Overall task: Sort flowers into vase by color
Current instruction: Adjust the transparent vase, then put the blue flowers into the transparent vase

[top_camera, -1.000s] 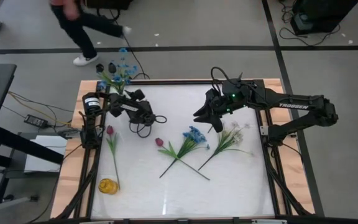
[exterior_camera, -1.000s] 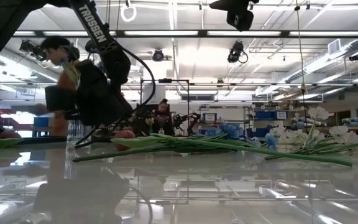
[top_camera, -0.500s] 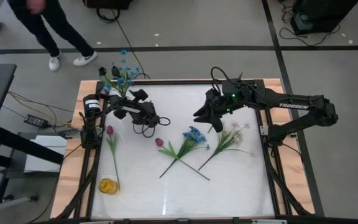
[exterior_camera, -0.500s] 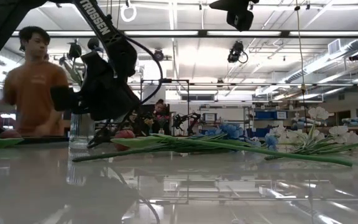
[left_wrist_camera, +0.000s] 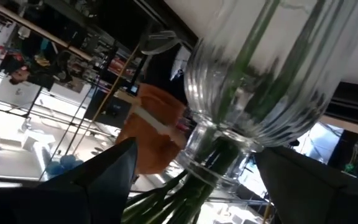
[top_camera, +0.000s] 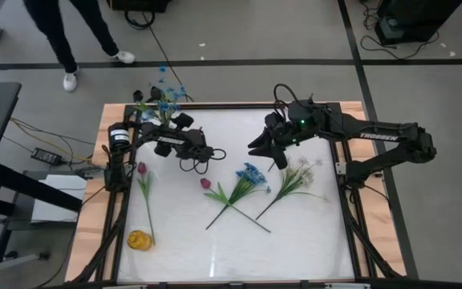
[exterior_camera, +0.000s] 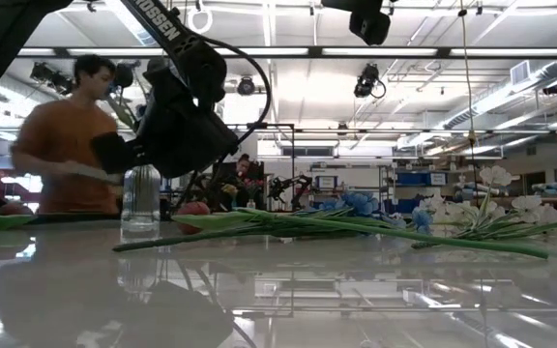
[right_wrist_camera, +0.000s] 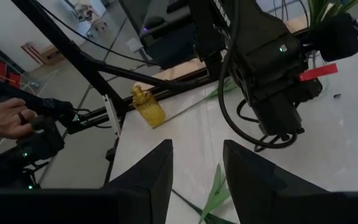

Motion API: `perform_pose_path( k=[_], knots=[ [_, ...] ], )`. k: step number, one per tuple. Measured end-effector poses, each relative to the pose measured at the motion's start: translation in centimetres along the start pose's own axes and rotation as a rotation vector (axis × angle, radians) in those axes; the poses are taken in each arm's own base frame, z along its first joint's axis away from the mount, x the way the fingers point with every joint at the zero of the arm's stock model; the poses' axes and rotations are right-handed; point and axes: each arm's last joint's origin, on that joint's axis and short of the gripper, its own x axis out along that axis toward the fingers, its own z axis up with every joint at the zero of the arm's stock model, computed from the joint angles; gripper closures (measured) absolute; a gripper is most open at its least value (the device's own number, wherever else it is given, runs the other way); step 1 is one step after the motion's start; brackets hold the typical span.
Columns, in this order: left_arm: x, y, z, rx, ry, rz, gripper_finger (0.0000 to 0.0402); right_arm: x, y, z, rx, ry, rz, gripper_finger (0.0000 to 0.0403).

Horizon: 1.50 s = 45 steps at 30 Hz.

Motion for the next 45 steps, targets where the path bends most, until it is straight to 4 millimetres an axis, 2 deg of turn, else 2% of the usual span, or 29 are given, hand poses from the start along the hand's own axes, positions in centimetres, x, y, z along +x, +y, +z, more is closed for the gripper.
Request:
perform_pose_path(
  k=[10,16,24,31,36,39,42,45],
  knots=[
    [0.0,-0.1,-0.1,0.014,0.002,-0.029,0.0074,-0.2,-0.4,0.3,0.013,-0.013,0.001,0.0253],
    [-1.0,-0.5,0.2,0.058,-0.027,0.003,0.0074,-0.2,-0.5,0.4,0.019,-0.025,0.002,0.0253],
    [-3.3,-0.5,1.3,-0.016,-0.135,0.07,0.0074,-0.5,-1.2,0.8,0.035,-0.053,-0.018,0.0253],
    [-6.1,0.2,1.7,-0.097,-0.272,0.023,0.0074,-0.9,-2.0,1.2,0.076,-0.074,-0.018,0.0253],
    [-9.3,0.7,2.1,-0.183,-0.466,-0.08,0.0074,-1.3,-2.6,1.5,0.124,-0.092,-0.036,0.0253],
    [-11.3,1.5,2.2,-0.283,-0.611,-0.201,0.0074,-1.5,-3.1,1.6,0.17,-0.102,-0.051,0.0253],
    [-12.5,3.3,2.1,-0.419,-0.761,-0.388,0.0081,-1.6,-3.6,1.7,0.199,-0.109,-0.065,0.0253],
    [-12.8,5.6,2.0,-0.543,-0.895,-0.596,0.0099,-1.8,-4.0,1.9,0.219,-0.118,-0.077,0.0253]
  ],
)
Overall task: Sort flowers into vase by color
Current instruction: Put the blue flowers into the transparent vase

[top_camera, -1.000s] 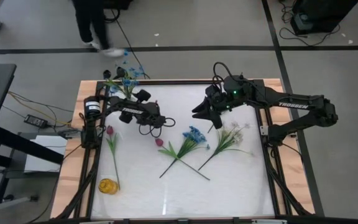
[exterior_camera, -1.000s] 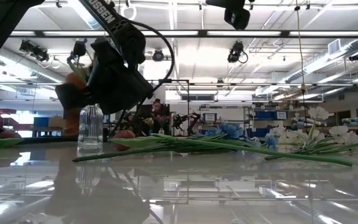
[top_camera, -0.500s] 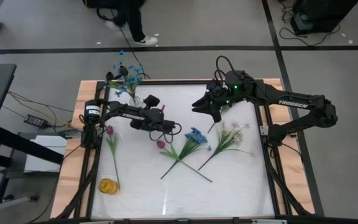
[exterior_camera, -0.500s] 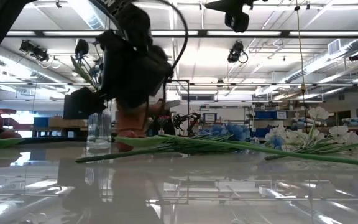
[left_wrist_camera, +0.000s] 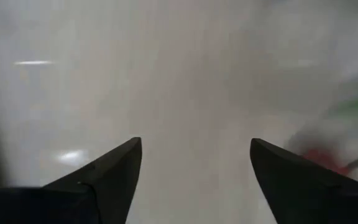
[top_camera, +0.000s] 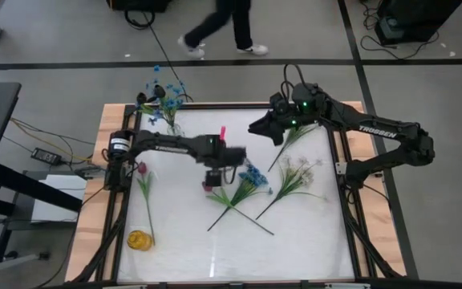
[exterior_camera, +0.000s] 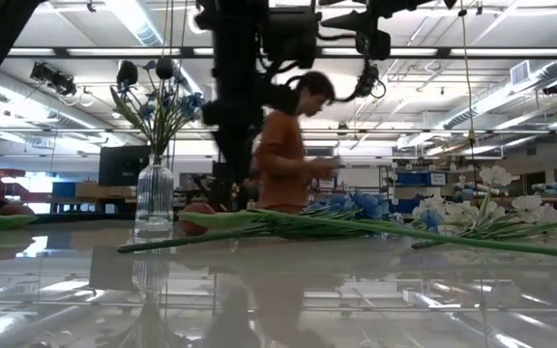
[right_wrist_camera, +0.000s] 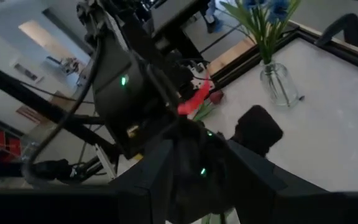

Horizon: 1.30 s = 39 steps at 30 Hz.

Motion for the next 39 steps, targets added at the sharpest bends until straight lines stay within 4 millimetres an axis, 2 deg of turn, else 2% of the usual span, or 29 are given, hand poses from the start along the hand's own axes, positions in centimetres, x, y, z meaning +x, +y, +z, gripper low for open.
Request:
perform_pose_path(
  k=[4,8,12,15,17,21,24,30,34,39],
  knots=[
    [0.1,2.9,1.0,-0.177,-0.107,-0.171,0.0127,-0.2,-0.5,0.3,0.042,-0.01,-0.013,0.0253],
    [0.8,5.6,0.8,-0.301,-0.124,-0.278,0.0147,-0.3,-0.6,0.4,0.083,-0.008,-0.009,0.0253],
    [1.0,6.4,0.6,-0.383,-0.116,-0.288,0.0159,-0.3,-0.6,0.3,0.095,0.003,-0.006,0.0253],
    [1.3,5.9,0.7,-0.429,-0.128,-0.284,0.0165,-0.4,-0.8,0.1,0.105,0.016,-0.019,0.0253],
    [2.2,5.0,0.6,-0.453,-0.136,-0.287,0.0168,-0.4,-1.0,0.1,0.111,0.017,-0.038,0.0253],
    [4.3,2.5,-0.7,-0.426,-0.06,-0.314,0.0179,-0.6,-1.3,0.2,0.111,0.014,-0.046,0.0253],
    [4.9,1.0,-1.9,-0.438,-0.05,-0.38,0.019,-0.7,-1.4,0.3,0.113,0.027,-0.022,0.0253],
    [2.6,0.7,-3.7,-0.604,-0.205,-0.449,0.0206,-0.7,-1.7,-0.2,0.125,0.076,-0.047,0.0253],
    [0.4,1.1,-4.8,-0.723,-0.276,-0.481,0.0209,-0.6,-2.0,-1.5,0.194,0.173,-0.13,0.0253],
    [-1.3,-0.6,-6.0,-0.799,-0.274,-0.433,0.021,-0.8,-2.0,-3.3,0.26,0.322,-0.199,0.0253]
  ],
)
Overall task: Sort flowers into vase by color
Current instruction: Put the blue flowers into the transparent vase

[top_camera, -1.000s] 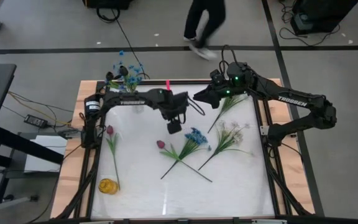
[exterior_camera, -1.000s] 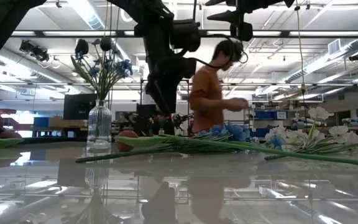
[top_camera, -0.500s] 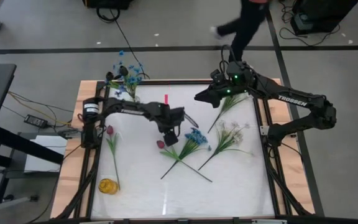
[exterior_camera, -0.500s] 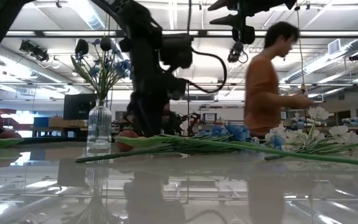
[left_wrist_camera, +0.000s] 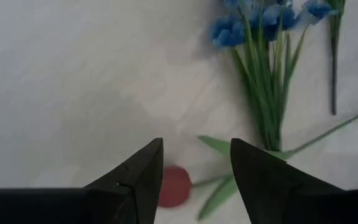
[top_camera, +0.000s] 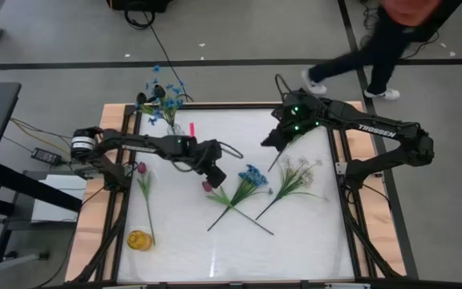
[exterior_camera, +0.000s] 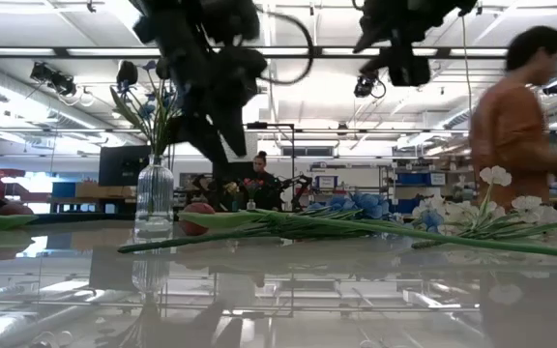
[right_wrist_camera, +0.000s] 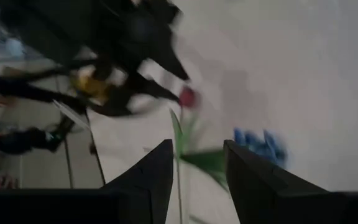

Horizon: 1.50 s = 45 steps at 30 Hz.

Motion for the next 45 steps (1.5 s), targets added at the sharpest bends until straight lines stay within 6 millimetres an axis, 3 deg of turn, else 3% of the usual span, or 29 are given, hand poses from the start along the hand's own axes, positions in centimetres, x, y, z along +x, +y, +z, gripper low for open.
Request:
perform_pose_path(
  k=[7,14,22,26,31,34,39,45],
  knots=[
    [-2.6,-2.7,-2.4,-0.111,-0.051,-0.033,0.021,1.3,0.8,-2.3,-0.036,0.069,-0.109,0.0253],
    [-4.8,-2.9,-5.8,-0.284,0.021,0.102,0.0211,4.1,0.7,-5.1,-0.057,0.135,-0.048,0.0253],
    [-4.2,-4.0,-8.9,-0.291,0.074,0.203,0.0241,6.7,0.5,-7.1,0.046,0.069,0.052,0.0253],
    [-3.0,-3.3,-10.0,-0.268,0.074,0.217,0.0262,7.4,0.4,-8.1,0.1,0.052,0.057,0.0253],
    [-0.5,-2.3,-12.6,-0.277,0.122,0.111,0.0284,7.8,0.5,-9.0,0.204,0.055,0.029,0.0253],
    [0.0,-2.5,-14.0,-0.288,0.127,0.022,0.0289,8.1,1.1,-9.9,0.165,0.039,0.006,0.0253],
    [-0.6,-3.4,-15.6,-0.236,0.149,-0.024,0.0289,10.2,1.3,-11.6,0.144,0.076,-0.068,0.0253],
    [-3.3,-4.1,-15.9,-0.254,0.134,-0.144,0.0289,13.9,0.5,-14.0,0.44,0.159,-0.199,0.0253]
  ],
)
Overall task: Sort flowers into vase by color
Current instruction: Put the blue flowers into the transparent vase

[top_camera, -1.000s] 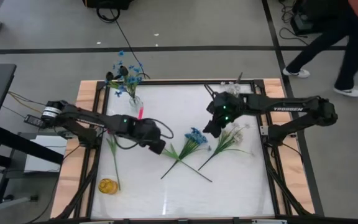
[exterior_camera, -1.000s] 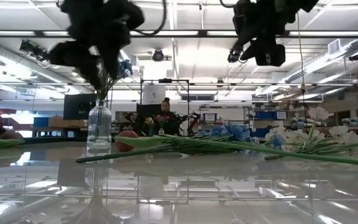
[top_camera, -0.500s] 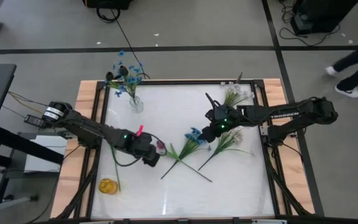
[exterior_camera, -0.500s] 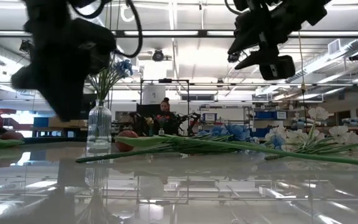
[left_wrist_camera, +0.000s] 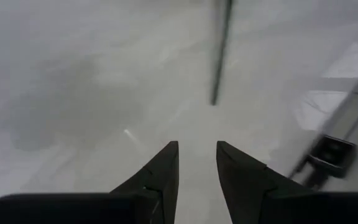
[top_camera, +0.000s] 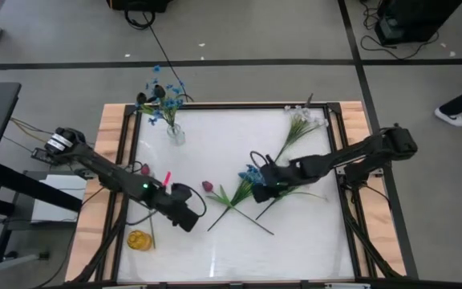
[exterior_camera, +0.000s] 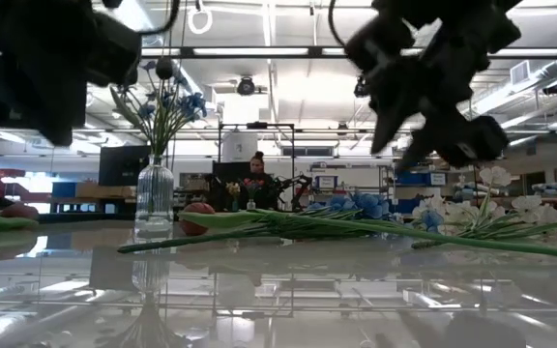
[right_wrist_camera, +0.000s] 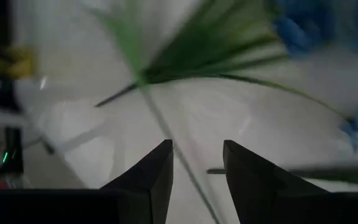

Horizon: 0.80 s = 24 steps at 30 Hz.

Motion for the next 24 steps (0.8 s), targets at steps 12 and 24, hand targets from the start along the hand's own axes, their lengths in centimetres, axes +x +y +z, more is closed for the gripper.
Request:
perform_pose_path(
  k=[12,24],
  knots=[
    [-2.0,-0.3,0.1,0.168,-0.039,-0.084,0.0289,-0.2,-1.1,-4.5,0.234,0.145,-0.181,0.0253],
    [-1.7,-1.0,1.5,0.334,-0.239,-0.092,0.0289,2.5,0.7,-6.2,0.306,-0.015,0.016,0.0254]
  ],
)
